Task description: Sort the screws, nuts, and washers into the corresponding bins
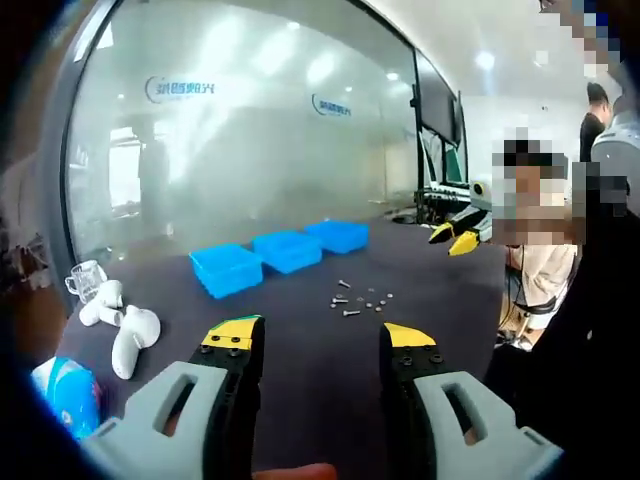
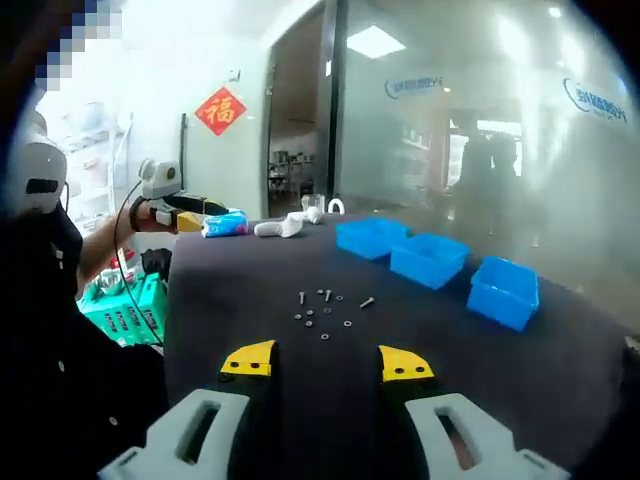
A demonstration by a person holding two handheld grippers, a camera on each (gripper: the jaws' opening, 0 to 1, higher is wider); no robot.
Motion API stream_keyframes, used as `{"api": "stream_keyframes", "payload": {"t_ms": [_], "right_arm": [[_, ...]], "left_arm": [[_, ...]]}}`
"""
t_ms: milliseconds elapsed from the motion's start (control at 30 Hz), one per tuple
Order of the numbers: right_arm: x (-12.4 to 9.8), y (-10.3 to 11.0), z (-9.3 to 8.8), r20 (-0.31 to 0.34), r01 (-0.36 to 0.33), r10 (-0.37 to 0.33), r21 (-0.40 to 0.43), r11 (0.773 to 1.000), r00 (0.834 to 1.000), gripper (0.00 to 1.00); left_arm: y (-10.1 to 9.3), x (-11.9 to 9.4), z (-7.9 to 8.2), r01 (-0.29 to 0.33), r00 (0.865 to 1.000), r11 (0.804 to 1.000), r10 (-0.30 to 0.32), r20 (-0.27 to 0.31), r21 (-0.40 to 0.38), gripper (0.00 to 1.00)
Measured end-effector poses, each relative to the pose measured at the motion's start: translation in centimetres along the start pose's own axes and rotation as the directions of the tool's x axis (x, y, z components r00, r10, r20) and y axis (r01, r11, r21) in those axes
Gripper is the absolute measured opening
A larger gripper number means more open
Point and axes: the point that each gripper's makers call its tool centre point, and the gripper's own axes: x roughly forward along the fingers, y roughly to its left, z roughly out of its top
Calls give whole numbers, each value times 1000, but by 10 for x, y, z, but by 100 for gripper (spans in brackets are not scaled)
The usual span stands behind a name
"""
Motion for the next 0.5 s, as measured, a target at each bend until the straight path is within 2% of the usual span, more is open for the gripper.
{"api": "stream_keyframes", "payload": {"t_ms": [100,200,500], "right_arm": [[1,-2,1,-7,4,-4,6,1000,1000,33],[5,0,1,-41,1,0,21,1000,999,33],[32,-6,6,-147,-9,3,-34,999,989,32]], "left_arm": [[-1,0,-1,4,1000,1000,-4,-7,7,46],[-2,0,-2,6,1000,1000,-6,-12,13,46],[-1,0,-5,6,1000,1000,-6,-5,-1,46]]}}
